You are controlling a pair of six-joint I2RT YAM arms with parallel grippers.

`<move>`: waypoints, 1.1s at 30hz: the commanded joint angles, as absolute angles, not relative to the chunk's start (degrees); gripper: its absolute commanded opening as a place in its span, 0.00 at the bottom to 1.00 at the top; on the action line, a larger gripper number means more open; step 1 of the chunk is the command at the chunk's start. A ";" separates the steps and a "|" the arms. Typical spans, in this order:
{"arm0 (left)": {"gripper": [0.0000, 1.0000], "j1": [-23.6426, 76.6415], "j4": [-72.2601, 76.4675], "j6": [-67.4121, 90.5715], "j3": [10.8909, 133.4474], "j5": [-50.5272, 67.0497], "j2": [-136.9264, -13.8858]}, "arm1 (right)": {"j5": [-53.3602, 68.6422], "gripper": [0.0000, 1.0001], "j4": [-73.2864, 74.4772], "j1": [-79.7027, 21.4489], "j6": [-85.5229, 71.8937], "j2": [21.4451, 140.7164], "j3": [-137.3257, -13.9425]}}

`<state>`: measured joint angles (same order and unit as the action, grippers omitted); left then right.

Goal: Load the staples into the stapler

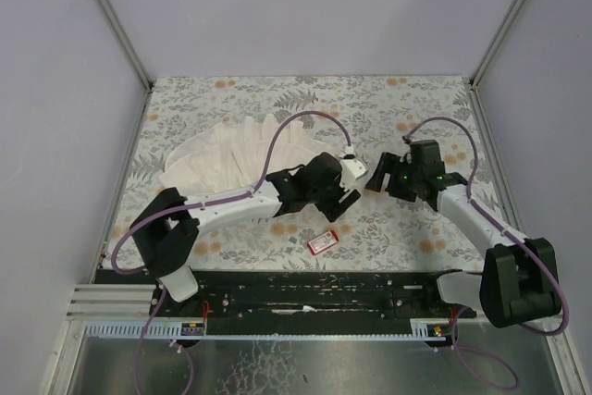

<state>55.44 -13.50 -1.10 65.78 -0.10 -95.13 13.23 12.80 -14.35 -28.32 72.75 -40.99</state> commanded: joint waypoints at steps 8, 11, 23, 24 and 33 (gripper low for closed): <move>0.73 52.96 -11.47 -17.83 70.02 11.23 -101.99 | 20.45 0.88 19.33 -4.83 -29.26 60.47 -38.61; 0.73 52.84 -11.68 -18.67 71.08 10.85 -103.78 | 19.38 0.88 20.04 -4.83 -29.31 57.06 -37.89; 0.70 51.86 -11.36 -19.64 71.11 9.11 -108.26 | 21.89 0.90 25.19 -4.83 -29.37 48.46 -36.66; 0.69 51.90 -11.11 -19.54 71.14 9.14 -108.65 | 22.10 0.90 25.48 -4.83 -29.25 48.04 -36.72; 0.32 52.29 -13.36 -15.35 72.78 5.69 -111.31 | 22.08 0.90 26.76 -4.83 -28.93 46.30 -36.64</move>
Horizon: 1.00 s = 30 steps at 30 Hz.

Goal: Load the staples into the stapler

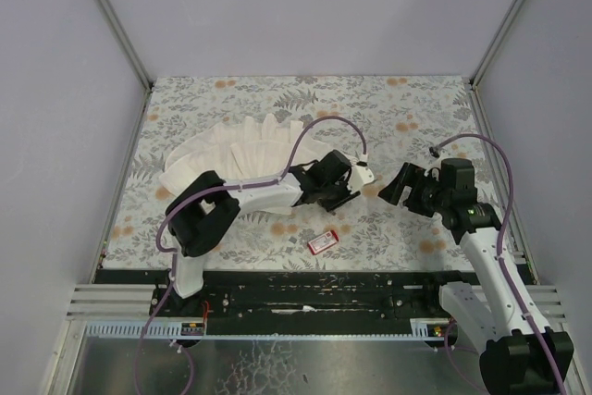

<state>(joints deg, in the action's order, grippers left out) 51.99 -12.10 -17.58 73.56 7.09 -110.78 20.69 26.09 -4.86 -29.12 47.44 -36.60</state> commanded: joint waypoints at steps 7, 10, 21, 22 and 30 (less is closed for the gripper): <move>0.23 54.34 -14.83 -8.29 70.26 2.09 -108.71 | 23.12 0.90 26.33 -4.83 -29.53 45.97 -35.95; 0.34 54.89 -14.14 -5.90 68.60 1.19 -107.60 | 23.56 0.90 26.41 -4.82 -29.32 45.77 -35.91; 0.46 54.65 -12.16 -7.83 70.59 -2.06 -106.19 | 23.46 0.90 27.86 -4.83 -29.62 43.23 -35.03; 0.47 54.35 -11.85 -8.26 70.97 -1.66 -106.26 | 23.07 0.90 28.13 -4.83 -29.62 42.94 -34.94; 0.45 53.01 -11.74 -9.08 74.08 -0.07 -109.35 | 22.21 0.90 28.71 -4.79 -29.58 43.35 -35.98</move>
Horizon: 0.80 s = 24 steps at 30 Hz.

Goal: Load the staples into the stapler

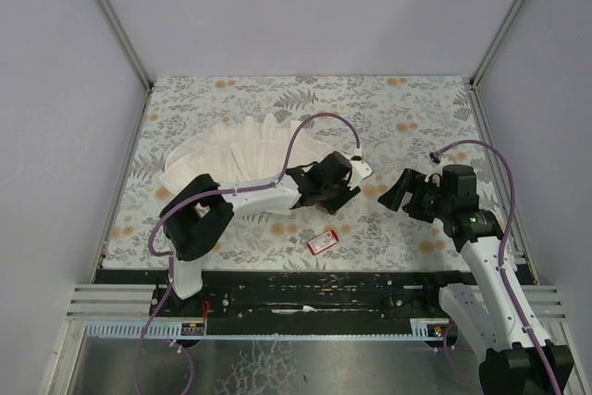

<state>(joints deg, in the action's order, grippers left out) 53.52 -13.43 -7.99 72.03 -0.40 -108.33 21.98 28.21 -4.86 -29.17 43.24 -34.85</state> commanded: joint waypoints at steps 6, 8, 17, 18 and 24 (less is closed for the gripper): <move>0.45 51.77 -12.53 -8.99 77.03 -2.62 -112.84 | 22.24 0.90 28.91 -4.83 -29.07 43.87 -36.47; 0.44 51.55 -13.10 -8.72 77.91 -2.60 -114.07 | 22.47 0.90 28.70 -4.82 -29.01 43.95 -36.33; 0.40 51.56 -12.71 -8.62 76.70 -4.20 -115.79 | 22.67 0.90 28.17 -4.82 -29.59 43.48 -35.42; 0.39 51.53 -12.63 -8.50 76.53 -4.26 -115.92 | 22.68 0.90 28.21 -4.83 -29.64 43.35 -35.28; 0.21 51.59 -12.79 -6.56 75.34 -3.73 -115.15 | 21.95 0.90 28.99 -4.83 -29.62 41.70 -34.62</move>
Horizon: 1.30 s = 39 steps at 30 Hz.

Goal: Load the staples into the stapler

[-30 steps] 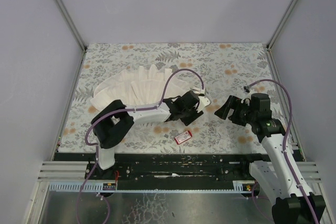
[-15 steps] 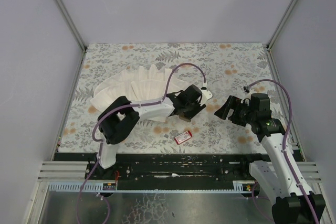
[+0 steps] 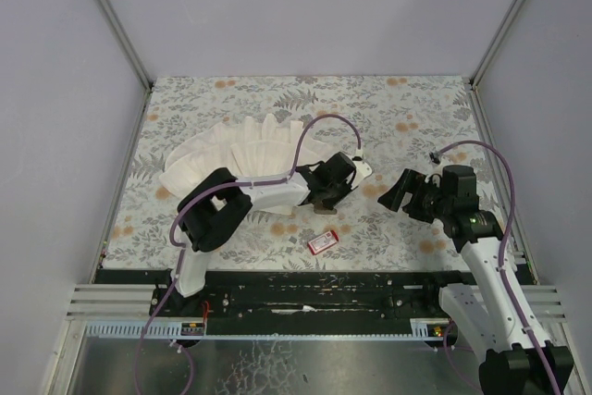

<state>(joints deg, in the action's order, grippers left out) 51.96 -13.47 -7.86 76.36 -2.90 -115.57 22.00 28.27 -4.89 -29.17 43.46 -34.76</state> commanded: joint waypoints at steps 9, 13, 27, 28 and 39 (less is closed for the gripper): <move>0.01 51.99 -8.35 2.61 69.16 -6.20 -108.22 | 35.58 0.93 17.60 -4.83 -29.59 45.32 -28.97; 0.00 52.33 -2.87 7.72 65.18 -7.87 -103.99 | 44.15 0.95 6.61 -5.07 -34.16 49.54 -24.75; 0.00 55.85 7.90 15.83 57.51 -13.01 -96.11 | 40.77 0.84 -11.61 -17.50 -35.91 64.98 -25.66; 0.00 56.13 8.05 16.12 57.22 -13.34 -95.76 | 40.78 0.83 -11.85 -18.36 -35.29 66.47 -26.45; 0.00 57.55 9.46 18.73 54.69 -13.39 -92.96 | 39.51 0.70 -14.96 -22.59 -31.90 75.66 -30.56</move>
<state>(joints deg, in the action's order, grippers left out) 56.95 4.27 16.97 55.44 -11.94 -94.89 39.75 -11.16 -21.63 -34.06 74.65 -28.10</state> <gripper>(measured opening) 0.200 0.731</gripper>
